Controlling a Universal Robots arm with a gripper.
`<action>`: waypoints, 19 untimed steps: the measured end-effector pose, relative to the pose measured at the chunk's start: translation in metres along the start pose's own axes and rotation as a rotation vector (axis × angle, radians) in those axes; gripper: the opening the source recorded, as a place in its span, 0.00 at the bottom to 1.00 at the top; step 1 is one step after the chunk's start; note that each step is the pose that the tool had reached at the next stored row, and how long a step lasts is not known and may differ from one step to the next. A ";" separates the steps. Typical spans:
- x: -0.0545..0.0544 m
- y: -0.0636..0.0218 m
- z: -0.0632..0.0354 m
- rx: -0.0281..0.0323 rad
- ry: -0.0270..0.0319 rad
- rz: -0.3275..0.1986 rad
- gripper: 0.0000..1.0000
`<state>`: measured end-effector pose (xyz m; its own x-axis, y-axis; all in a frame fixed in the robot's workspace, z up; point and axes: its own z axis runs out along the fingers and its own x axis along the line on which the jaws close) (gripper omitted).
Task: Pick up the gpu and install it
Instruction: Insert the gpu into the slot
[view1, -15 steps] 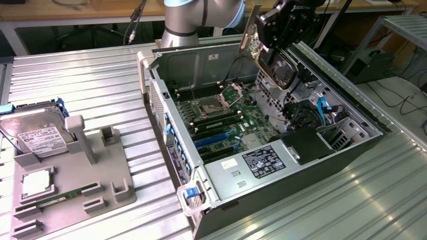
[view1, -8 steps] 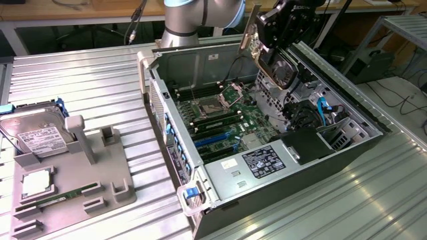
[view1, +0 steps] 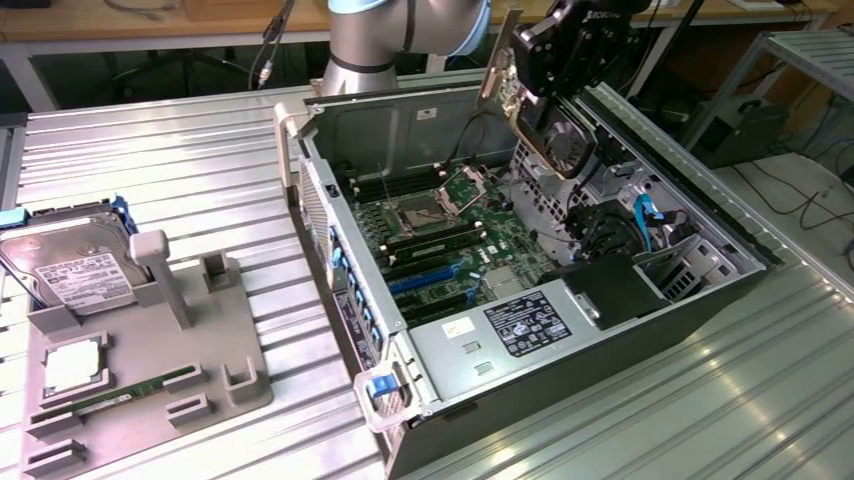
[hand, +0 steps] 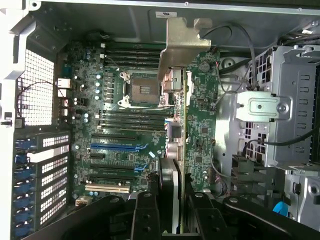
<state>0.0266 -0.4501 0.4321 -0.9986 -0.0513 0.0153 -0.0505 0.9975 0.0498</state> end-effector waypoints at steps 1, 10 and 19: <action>0.000 0.0000 0.0000 0.0000 0.0001 -0.002 0.28; 0.000 0.0000 0.0000 0.0024 0.0078 -0.157 0.28; 0.000 0.0000 0.0000 0.0061 0.0199 -0.400 0.28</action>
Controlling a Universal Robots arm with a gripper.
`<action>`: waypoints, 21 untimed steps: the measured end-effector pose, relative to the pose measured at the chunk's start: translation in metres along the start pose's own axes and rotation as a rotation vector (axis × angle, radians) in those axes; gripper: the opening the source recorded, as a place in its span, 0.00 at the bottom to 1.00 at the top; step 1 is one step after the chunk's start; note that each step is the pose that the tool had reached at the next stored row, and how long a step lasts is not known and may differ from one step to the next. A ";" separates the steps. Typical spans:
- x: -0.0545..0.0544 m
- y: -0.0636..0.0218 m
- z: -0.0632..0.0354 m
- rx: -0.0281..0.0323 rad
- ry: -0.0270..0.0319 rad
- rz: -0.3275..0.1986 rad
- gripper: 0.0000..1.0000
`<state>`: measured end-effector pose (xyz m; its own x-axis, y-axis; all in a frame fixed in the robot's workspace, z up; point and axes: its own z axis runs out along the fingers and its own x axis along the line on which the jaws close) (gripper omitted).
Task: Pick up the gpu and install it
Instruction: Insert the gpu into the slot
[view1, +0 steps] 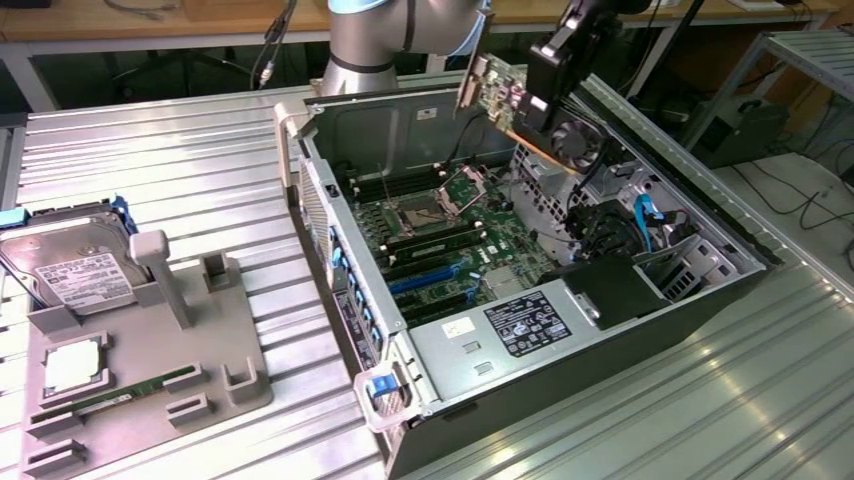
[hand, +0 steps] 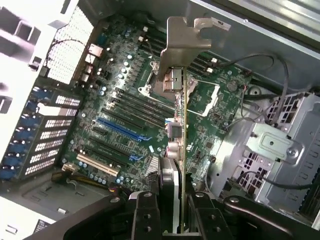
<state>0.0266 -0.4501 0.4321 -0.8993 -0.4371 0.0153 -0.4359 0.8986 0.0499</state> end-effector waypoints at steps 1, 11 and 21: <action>0.000 0.0000 0.0000 0.0003 0.0009 -0.017 0.28; 0.000 0.0000 0.0000 0.0041 0.0132 -0.264 0.28; 0.000 0.0000 0.0000 0.0075 0.0244 -0.486 0.28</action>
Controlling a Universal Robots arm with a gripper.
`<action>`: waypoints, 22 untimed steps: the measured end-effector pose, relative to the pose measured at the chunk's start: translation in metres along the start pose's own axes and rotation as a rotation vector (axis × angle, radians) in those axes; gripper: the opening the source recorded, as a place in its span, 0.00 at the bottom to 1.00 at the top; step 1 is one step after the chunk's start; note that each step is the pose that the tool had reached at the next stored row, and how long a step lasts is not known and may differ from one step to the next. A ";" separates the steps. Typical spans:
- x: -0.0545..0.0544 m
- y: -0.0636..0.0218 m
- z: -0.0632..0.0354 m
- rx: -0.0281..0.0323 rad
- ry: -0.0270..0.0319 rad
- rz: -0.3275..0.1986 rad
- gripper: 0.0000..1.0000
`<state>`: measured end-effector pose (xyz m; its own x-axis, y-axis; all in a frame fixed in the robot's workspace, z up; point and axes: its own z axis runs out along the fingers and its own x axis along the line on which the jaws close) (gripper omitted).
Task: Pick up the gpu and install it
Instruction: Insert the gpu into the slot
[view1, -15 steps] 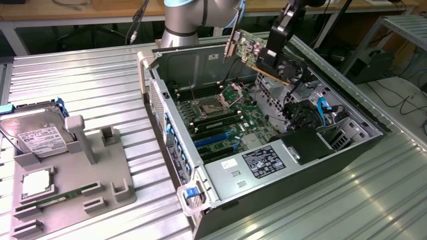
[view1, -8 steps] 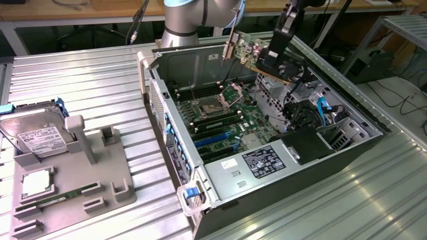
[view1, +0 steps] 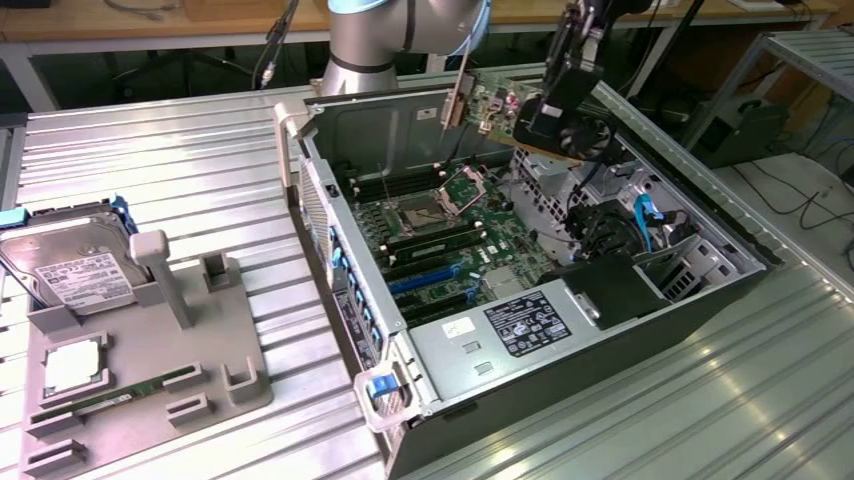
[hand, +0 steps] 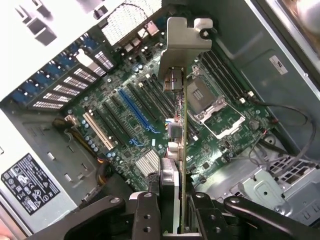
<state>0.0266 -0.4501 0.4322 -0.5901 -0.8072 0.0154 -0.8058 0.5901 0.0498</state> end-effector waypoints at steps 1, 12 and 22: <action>0.000 0.0000 0.0000 0.0003 0.0008 -0.017 0.28; 0.000 -0.0001 0.0000 0.0040 0.0131 -0.264 0.28; 0.000 -0.0001 0.0015 0.0266 0.0126 -0.451 0.28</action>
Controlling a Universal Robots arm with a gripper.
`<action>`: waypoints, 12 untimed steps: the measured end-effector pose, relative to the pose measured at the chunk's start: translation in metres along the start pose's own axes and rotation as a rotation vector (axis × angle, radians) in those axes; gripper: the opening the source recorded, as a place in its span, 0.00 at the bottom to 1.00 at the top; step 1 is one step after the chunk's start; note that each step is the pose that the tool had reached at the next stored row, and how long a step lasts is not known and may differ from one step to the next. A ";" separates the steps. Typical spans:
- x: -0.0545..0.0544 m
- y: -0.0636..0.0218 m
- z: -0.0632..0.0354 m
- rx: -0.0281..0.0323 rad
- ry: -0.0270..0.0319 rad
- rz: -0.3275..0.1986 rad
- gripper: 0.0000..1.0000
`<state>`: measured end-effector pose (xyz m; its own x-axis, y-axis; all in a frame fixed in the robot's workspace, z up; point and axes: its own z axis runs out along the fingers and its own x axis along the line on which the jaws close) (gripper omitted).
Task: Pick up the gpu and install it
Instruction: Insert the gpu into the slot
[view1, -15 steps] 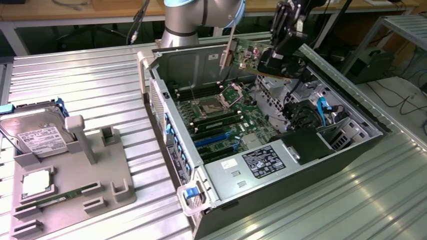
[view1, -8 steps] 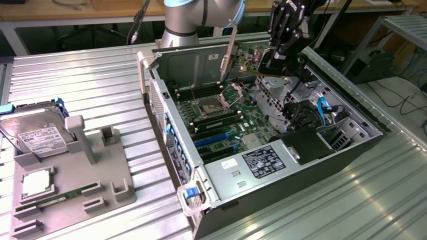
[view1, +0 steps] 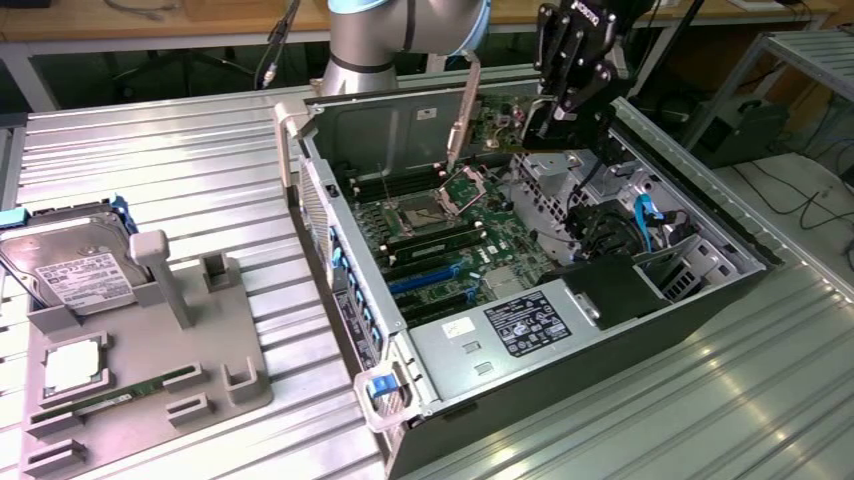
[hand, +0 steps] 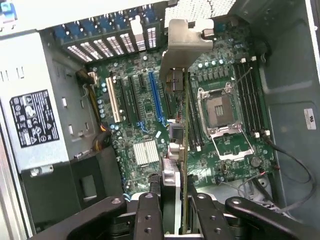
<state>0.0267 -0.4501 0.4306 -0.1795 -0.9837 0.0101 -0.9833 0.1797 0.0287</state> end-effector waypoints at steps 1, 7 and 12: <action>0.000 0.0000 0.0002 0.0003 0.0005 -0.019 0.28; 0.000 0.0001 0.0007 -0.0017 -0.0165 -0.099 0.28; 0.000 0.0000 0.0023 -0.0021 -0.0297 -0.159 0.28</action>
<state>0.0267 -0.4501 0.4283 -0.0225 -0.9995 -0.0243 -0.9993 0.0218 0.0297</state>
